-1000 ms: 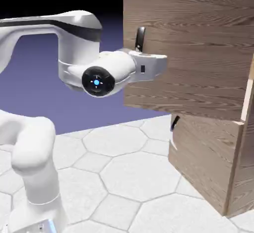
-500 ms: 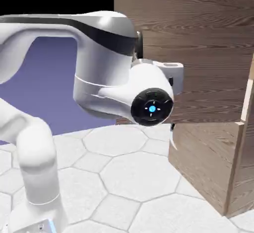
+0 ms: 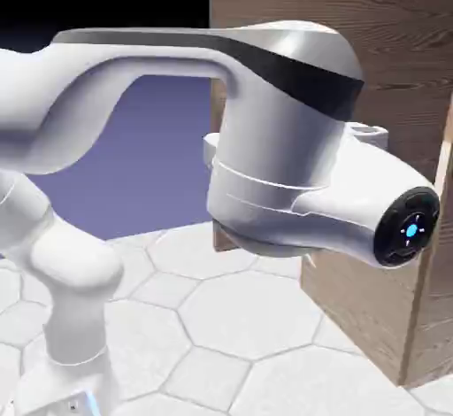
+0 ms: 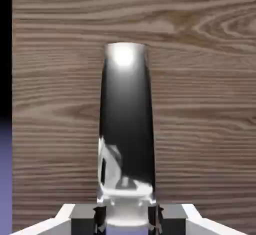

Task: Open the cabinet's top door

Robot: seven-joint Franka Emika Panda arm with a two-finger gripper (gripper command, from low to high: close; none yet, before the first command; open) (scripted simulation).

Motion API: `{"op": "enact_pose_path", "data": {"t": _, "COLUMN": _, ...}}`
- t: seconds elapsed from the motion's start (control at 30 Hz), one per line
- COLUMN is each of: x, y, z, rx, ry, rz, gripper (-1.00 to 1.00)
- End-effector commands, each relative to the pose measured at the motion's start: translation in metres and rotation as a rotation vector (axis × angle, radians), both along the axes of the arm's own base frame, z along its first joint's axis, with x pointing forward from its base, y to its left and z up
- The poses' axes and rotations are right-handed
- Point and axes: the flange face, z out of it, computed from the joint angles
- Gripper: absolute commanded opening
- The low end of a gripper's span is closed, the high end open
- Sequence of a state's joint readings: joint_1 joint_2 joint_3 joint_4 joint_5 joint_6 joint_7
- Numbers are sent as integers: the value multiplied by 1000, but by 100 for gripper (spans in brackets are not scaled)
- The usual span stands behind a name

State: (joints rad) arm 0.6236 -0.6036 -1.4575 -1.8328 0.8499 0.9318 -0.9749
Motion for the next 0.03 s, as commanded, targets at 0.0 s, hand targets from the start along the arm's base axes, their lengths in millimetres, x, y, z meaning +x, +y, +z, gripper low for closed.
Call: {"op": "enact_pose_path", "data": {"t": 0.0, "x": 1, "y": -3, "z": 0, "rx": 0, "ry": 0, "rz": 7, "gripper": -100}}
